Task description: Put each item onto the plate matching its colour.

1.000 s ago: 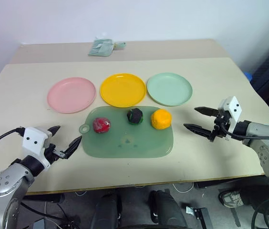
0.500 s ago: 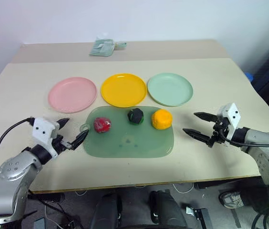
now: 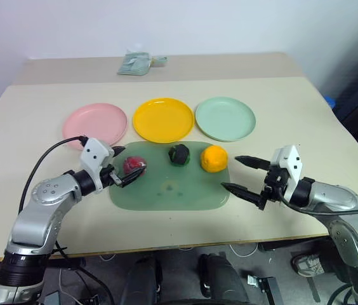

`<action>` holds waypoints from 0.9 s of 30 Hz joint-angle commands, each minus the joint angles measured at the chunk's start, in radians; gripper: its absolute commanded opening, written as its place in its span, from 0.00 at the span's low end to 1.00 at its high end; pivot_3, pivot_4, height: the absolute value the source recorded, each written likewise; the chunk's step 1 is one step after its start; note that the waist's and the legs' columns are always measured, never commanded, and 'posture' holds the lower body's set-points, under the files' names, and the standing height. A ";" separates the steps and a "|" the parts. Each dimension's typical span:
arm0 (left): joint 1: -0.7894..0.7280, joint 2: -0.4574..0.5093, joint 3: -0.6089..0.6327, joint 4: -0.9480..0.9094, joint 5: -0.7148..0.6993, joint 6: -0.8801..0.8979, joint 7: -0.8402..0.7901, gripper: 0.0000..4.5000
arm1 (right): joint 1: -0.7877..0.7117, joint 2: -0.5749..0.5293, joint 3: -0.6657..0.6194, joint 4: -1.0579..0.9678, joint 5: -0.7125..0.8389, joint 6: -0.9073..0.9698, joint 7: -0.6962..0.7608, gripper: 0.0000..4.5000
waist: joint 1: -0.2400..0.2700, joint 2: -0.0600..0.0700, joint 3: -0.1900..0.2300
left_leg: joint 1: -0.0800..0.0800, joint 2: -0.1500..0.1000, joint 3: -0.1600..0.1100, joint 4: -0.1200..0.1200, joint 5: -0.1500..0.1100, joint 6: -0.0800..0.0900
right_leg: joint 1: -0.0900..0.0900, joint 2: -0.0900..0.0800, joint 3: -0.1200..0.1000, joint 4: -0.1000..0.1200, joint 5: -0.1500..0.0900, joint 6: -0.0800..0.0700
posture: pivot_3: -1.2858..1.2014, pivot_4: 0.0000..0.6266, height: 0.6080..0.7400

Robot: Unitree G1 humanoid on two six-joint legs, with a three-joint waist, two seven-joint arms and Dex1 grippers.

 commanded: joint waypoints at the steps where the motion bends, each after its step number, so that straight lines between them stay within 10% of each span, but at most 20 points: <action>1: -0.027 0.020 -0.019 0.005 0.021 0.004 -0.023 1.00 | -0.001 -0.019 -0.011 -0.090 0.039 0.023 -0.007 0.99 | -0.002 0.000 0.000 | 0.000 0.000 0.000 0.000 0.000 0.000 | 0.000 0.000 0.000 0.000 0.000 0.000 | 0.52 0.24 1.00; 12: -0.058 0.008 -0.064 0.062 0.066 0.028 -0.023 1.00 | -0.024 -0.004 0.010 -0.136 0.058 0.062 -0.065 0.99 | -0.003 0.000 0.000 | 0.000 0.000 0.000 0.000 0.000 0.000 | 0.000 0.000 0.000 0.000 0.000 0.000 | 0.52 0.24 1.00; 18: -0.046 0.000 -0.054 0.051 0.070 0.031 -0.014 0.51 | -0.075 0.002 0.021 -0.111 0.061 0.067 -0.070 1.00 | -0.003 0.000 0.000 | 0.000 0.000 0.000 0.000 0.000 0.000 | 0.000 0.000 0.000 0.000 0.000 0.000 | 0.52 0.24 1.00; 27: -0.038 -0.049 0.050 0.049 0.073 -0.014 0.096 0.51 | -0.132 0.014 0.038 -0.078 0.052 0.063 -0.065 1.00 | -0.003 0.000 0.000 | 0.000 0.000 0.000 0.000 0.000 0.000 | 0.000 0.000 0.000 0.000 0.001 0.001 | 0.52 0.24 1.00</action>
